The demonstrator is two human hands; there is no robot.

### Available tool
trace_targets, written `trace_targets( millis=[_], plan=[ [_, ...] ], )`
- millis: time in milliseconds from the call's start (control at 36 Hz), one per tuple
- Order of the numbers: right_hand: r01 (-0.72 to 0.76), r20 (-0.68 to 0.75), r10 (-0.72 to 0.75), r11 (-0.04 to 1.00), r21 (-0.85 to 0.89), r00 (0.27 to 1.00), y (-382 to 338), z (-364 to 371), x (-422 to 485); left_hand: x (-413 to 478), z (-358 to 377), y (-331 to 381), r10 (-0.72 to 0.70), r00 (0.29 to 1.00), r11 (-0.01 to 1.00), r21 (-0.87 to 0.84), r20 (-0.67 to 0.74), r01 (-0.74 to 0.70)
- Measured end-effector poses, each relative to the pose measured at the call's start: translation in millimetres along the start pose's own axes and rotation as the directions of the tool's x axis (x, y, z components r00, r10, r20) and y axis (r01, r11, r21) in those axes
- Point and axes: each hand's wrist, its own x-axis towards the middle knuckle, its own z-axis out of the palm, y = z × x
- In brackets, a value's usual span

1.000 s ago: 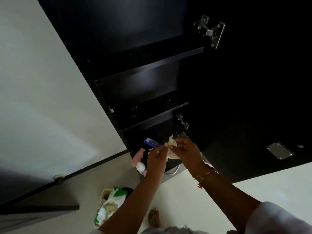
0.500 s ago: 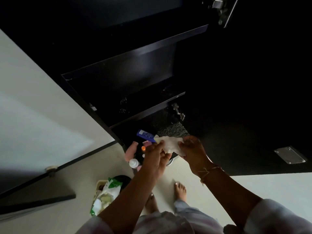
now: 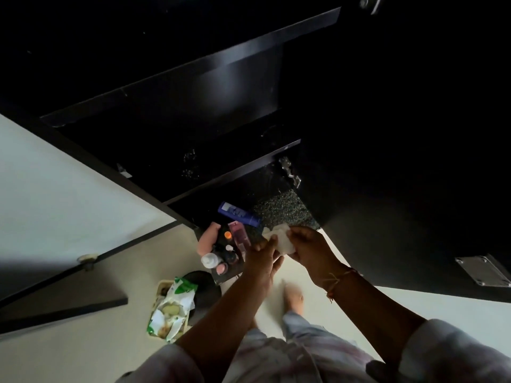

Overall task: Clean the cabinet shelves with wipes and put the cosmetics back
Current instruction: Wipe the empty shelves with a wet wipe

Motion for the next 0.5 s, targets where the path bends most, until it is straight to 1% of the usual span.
trace_targets(
  millis=[28,83,111,167,222,250,333,417,472,500],
  plan=[
    [-0.003,-0.014,0.003,1.0,0.014,1.0,1,-2,1,1,0,-3,0.035,0.999,0.999,0.018,-0.018,-0.034],
    [0.01,-0.052,-0.009,1.0,0.02,0.999,2,-5,2,4,2,-6,0.16,0.985,0.98,0.132,-0.06,-0.151],
    [0.015,-0.074,-0.015,1.0,0.006,0.997,4,-8,3,5,2,-7,0.229,0.971,0.954,0.215,-0.071,-0.209],
    [0.03,-0.095,-0.034,0.999,-0.041,0.995,11,-13,7,7,4,-9,0.328,0.944,0.888,0.352,-0.035,-0.296],
    [0.075,-0.119,-0.095,0.984,-0.164,0.988,20,-16,11,10,5,-12,0.328,0.944,0.852,0.42,0.04,-0.314],
    [0.106,-0.123,-0.139,0.964,-0.244,0.983,24,-18,13,11,6,-14,0.294,0.954,0.846,0.445,0.068,-0.292],
    [0.17,-0.1,-0.236,0.881,-0.441,0.967,33,-20,17,16,11,-15,0.198,0.975,0.867,0.446,0.101,-0.222],
    [0.173,-0.07,-0.254,0.811,-0.558,0.965,38,-21,17,29,13,-18,0.117,0.981,0.877,0.448,0.154,-0.175],
    [0.154,-0.074,-0.25,0.775,-0.612,0.965,41,-24,23,36,15,-19,0.103,0.977,0.826,0.531,0.185,-0.188],
    [0.16,-0.078,-0.273,0.747,-0.646,0.959,42,-27,28,41,14,-20,0.142,0.972,0.761,0.607,0.188,-0.229]
  ],
)
